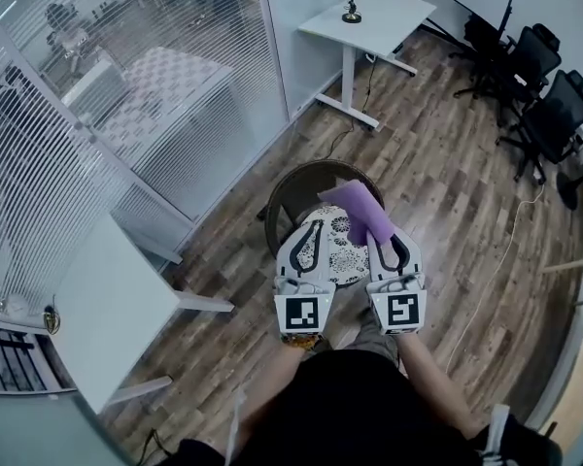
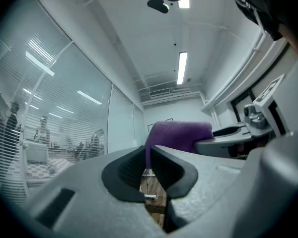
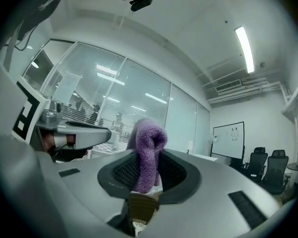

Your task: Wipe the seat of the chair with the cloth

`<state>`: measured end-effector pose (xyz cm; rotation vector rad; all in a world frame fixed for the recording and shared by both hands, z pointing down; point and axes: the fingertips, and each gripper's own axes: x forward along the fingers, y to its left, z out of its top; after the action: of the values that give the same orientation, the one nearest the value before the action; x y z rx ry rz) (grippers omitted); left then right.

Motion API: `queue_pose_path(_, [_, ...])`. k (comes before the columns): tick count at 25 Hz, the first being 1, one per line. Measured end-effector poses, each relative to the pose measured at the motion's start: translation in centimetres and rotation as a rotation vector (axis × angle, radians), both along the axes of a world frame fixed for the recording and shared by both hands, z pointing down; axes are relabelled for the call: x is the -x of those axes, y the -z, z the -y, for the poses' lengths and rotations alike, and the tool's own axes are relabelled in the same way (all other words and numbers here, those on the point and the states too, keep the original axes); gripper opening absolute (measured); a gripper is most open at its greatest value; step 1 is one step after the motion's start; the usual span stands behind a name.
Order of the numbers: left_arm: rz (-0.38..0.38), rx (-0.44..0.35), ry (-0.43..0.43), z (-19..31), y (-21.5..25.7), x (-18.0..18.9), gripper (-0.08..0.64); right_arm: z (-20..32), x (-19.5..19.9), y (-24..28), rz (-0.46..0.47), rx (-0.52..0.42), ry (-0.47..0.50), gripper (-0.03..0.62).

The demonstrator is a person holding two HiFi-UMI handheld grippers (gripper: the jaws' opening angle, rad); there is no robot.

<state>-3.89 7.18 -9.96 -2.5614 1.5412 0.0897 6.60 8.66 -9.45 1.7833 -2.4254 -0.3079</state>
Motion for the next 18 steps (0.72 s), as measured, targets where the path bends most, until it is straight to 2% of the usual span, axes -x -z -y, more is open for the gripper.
queue_pose_path(2, [-0.013, 0.023, -0.002, -0.2, -0.1, 0.2, 0.023, -0.1, -0.6, -0.3, -0.010, 0.017, -0.019, 0.089])
queue_pose_path(12, [-0.017, 0.005, -0.026, 0.1, -0.4, 1.2, 0.023, -0.6, -3.7, -0.3, 0.004, -0.003, -0.126, 0.089])
queue_pose_path(18, [-0.002, -0.011, -0.018, 0.4, 0.1, 1.9, 0.023, -0.5, -4.6, -0.8, -0.001, 0.006, -0.151, 0.089])
